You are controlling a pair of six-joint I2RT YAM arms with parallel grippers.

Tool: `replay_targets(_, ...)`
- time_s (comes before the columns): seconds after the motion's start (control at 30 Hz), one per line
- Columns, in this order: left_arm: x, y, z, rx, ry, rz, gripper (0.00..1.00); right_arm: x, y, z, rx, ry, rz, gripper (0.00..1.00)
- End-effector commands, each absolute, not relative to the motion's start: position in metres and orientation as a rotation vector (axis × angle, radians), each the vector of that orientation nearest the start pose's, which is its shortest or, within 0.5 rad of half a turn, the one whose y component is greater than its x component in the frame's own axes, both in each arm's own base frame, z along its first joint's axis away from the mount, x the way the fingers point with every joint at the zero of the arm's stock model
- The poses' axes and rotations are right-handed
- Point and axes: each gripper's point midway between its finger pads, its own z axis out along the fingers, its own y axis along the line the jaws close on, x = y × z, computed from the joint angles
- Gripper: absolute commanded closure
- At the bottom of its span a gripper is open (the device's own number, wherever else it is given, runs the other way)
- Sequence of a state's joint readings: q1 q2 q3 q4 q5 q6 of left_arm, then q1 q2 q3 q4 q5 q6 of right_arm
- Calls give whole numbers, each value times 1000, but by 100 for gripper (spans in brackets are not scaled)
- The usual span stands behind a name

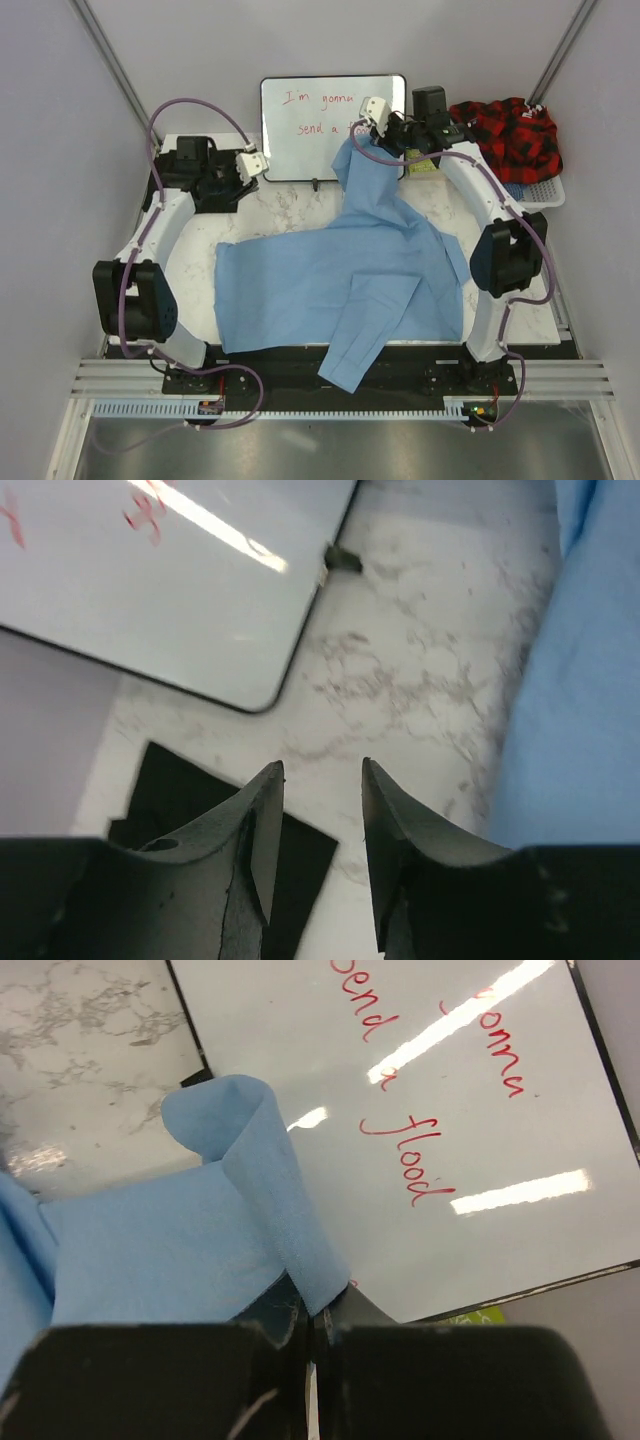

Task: Fold and stack the long sleeve shirts
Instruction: Flatten the shirt out

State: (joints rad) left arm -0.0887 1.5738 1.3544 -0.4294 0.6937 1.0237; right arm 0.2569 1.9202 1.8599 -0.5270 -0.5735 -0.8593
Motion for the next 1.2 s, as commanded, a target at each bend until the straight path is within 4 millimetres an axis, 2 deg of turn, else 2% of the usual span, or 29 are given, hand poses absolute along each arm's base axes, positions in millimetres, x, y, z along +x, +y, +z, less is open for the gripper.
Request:
replay_targets(0.0,404,-71,146,1323,1909,-267,56,543,194,302,-1241,1485,136,100)
replay_targets(0.07,399,-54,131,1295,1979,-283,56,536,187,315,-1222,1473,144,100)
replay_targets(0.1,397,-47,121,1280,2022,-297,55,526,182,329,-1210,1456,139,100)
replay_targets(0.13,395,-45,117,1282,2036,-309,55,517,183,337,-1207,1439,166,100)
replay_targets(0.17,393,-46,112,1290,2044,-322,54,502,182,359,-1199,1401,166,100)
replay_targets(0.2,391,-48,108,1301,2045,-339,52,494,183,356,-1207,1403,183,100)
replay_targets(0.27,396,-50,104,1275,2062,-375,51,476,184,369,-1214,1366,209,100)
replay_targets(0.3,396,-55,104,1269,2059,-420,50,471,186,362,-1219,1380,231,100)
replay_targets(0.33,392,-59,93,1282,2088,-481,50,467,186,360,-1229,1378,237,100)
replay_targets(0.37,396,-61,94,1285,2082,-488,50,462,186,359,-1235,1386,239,100)
replay_targets(0.43,396,-69,85,1315,2081,-531,49,459,183,346,-1243,1420,239,100)
replay_targets(0.57,400,-83,79,1340,2055,-587,49,453,183,334,-1260,1452,263,100)
replay_targets(0.63,405,-96,78,1388,2030,-585,49,452,183,331,-1260,1461,275,100)
replay_targets(0.67,406,-97,70,1398,2043,-594,49,452,184,328,-1260,1468,281,100)
replay_targets(0.73,414,-103,71,1420,2018,-591,49,453,184,325,-1257,1480,290,100)
replay_targets(0.9,409,-108,52,1528,2000,-597,50,457,182,319,-1248,1505,283,100)
replay_targets(0.93,407,-107,51,1545,2001,-598,52,457,182,320,-1246,1507,278,100)
replay_targets(1.03,401,-103,54,1570,2002,-592,78,458,179,321,-1240,1513,264,100)
replay_targets(1.07,402,-102,60,1560,1991,-586,89,458,179,320,-1239,1516,262,100)
replay_targets(1.1,402,-103,77,1553,1957,-561,93,457,178,321,-1238,1518,259,100)
replay_targets(1.17,394,-107,92,1546,1908,-572,98,455,176,321,-1234,1530,259,100)
